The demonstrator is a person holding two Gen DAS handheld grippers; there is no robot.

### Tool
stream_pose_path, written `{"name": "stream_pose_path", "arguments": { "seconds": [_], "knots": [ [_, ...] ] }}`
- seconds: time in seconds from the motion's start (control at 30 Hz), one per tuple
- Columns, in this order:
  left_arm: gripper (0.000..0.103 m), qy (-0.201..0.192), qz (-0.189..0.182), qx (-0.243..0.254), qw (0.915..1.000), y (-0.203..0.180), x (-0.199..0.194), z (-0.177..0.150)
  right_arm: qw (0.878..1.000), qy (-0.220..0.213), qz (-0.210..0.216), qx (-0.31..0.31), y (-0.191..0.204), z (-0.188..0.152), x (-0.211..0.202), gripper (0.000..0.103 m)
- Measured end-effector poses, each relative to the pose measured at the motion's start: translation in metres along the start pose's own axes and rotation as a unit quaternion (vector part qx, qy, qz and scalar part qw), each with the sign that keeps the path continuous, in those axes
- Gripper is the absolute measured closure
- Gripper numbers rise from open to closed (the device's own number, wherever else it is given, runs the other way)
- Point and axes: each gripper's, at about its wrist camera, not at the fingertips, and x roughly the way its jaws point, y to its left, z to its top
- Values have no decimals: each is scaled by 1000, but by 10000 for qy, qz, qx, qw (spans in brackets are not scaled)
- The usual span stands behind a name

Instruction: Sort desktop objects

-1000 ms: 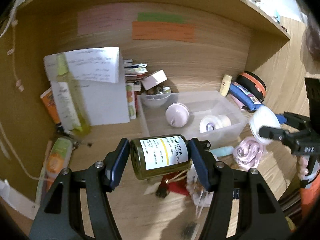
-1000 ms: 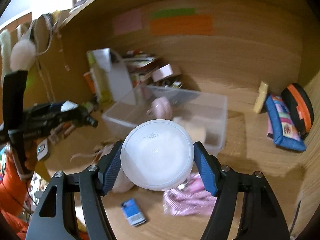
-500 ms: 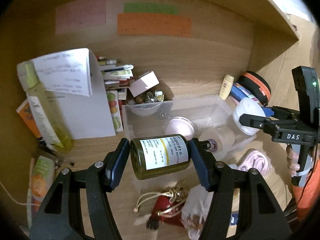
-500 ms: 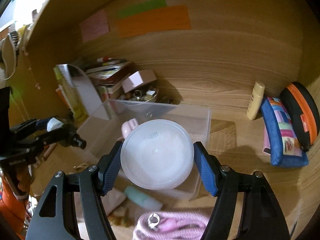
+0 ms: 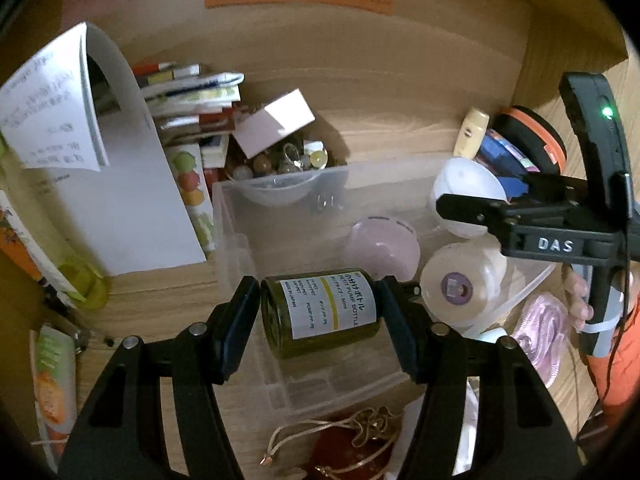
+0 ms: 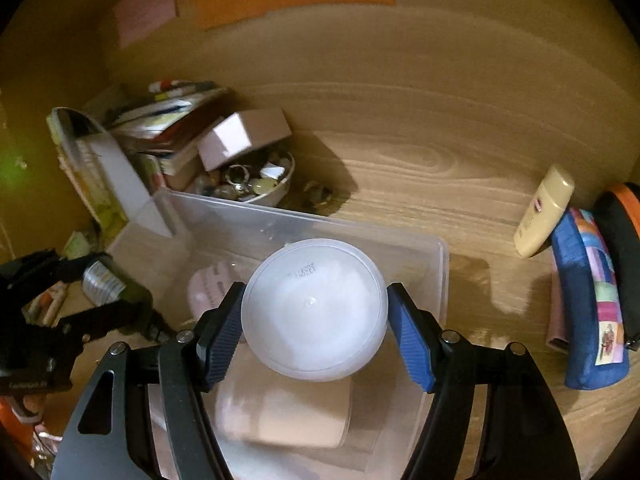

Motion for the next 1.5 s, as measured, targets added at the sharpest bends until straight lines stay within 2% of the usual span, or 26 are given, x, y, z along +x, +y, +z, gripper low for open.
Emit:
{"name": "stream_pose_path", "arguments": {
  "seconds": [0.2,0.27,0.37,0.5,0.67,0.77,0.9,0.97,1.07,1.1,1.3,1.5],
  "knots": [
    [42,-89,81,133,9998,-3,4,-1,9998,125,146,75,-2,0,9,37],
    [42,-47,48,170,9998,-5,8,-1,9999,146,12,21,0,0,10,37],
    [42,-57,149,299,9994,-10,12,-3,9997,221,-54,-91,5,-1,13,42],
    [42,-32,106,345,9993,-12,13,-3,9990,400,-113,-176,10,-2,19,49],
    [42,-48,140,301,9994,-10,9,-3,9989,276,-215,-324,18,-3,14,49],
    [41,-74,168,248,9995,-9,2,-3,9983,110,-297,-488,25,-2,5,46],
    [33,-202,184,163,9995,-6,-14,-4,9970,-216,-404,-629,31,-3,-16,31],
    [20,-300,207,119,9993,-5,-25,-4,9964,-357,-387,-659,32,-5,-28,29],
    [8,-456,231,2,9987,-3,-43,-4,9965,-424,-333,-644,36,-8,-43,23],
    [8,-484,233,-30,9986,-3,-46,-4,9965,-457,-330,-621,37,-9,-48,19],
    [6,-666,317,-263,9969,1,-75,-10,9964,-641,-306,-466,39,-23,-82,15],
    [5,-772,414,-353,9955,3,-103,-31,9958,-822,-215,-347,41,-49,-112,14]
  ]
}}
